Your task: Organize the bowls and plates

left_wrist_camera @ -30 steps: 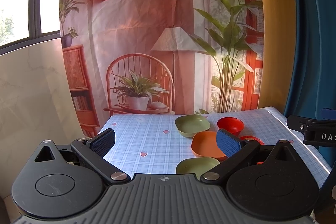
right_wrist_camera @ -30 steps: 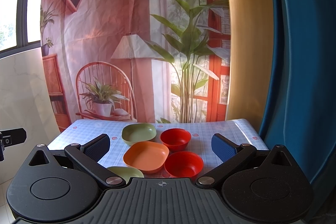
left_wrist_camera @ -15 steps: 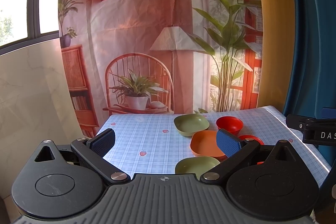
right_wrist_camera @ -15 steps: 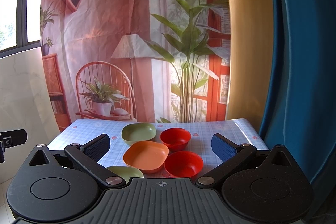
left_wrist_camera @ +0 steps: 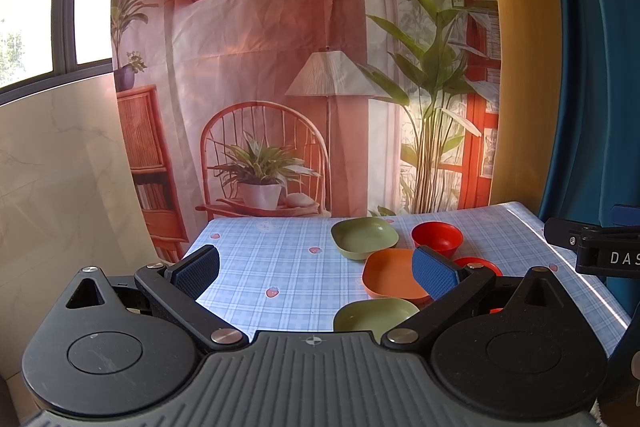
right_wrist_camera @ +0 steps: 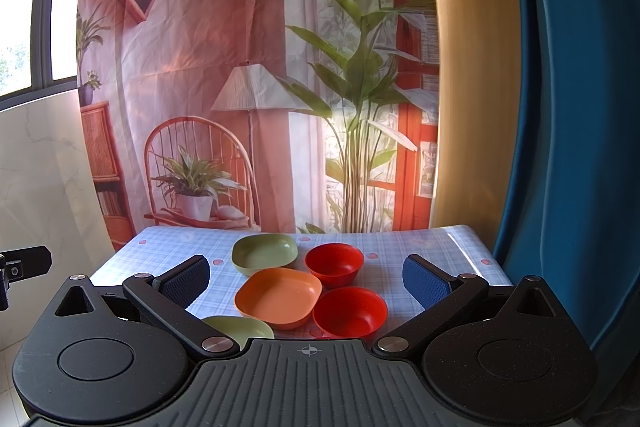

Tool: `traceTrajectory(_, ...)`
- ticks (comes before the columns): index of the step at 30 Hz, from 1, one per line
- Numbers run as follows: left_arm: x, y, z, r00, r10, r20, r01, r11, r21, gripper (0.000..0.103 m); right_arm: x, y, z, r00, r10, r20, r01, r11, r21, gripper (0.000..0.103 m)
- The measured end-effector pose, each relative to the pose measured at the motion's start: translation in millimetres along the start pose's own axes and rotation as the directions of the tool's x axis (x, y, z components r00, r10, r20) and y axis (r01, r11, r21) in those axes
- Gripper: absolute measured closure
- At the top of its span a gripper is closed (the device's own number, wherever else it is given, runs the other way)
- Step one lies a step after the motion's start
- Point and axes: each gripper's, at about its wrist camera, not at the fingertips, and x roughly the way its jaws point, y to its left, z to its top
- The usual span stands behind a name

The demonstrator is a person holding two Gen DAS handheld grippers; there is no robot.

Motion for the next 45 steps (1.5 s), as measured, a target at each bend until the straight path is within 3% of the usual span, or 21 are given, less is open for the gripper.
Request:
traceTrajectory(28, 3.6, -0.8, -0.7, 1.0, -0.007, 0.002, 0.007, 1.0, -0.006, 0.0, -0.9, -3.6, 0.7, 1.0, -0.001, 0.01, 0.001, 1.0, 0.014, 0.0)
traceTrajectory(36, 30.1, -3.5, -8.5, 0.999, 0.029, 0.034, -0.029, 1.0, -0.003, 0.0, 16.8, -14.7, -5.6, 0.998, 0.036, 0.055, -0.039, 0.997, 0.063, 0.0)
traceTrajectory(42, 61.6, -7.0, -19.8, 0.999, 0.046, 0.024, -0.046, 0.999, 0.014, 0.0, 38.4, -14.8, -18.0, 0.994, 0.012, 0.106, -0.013, 1.0, 0.009, 0.0)
traceTrajectory(45, 76.2, -7.8, -25.8, 0.999, 0.044, 0.023, -0.044, 0.999, 0.006, 0.0, 55.5, -20.2, -24.0, 0.997, 0.023, 0.079, -0.025, 0.999, 0.022, 0.0)
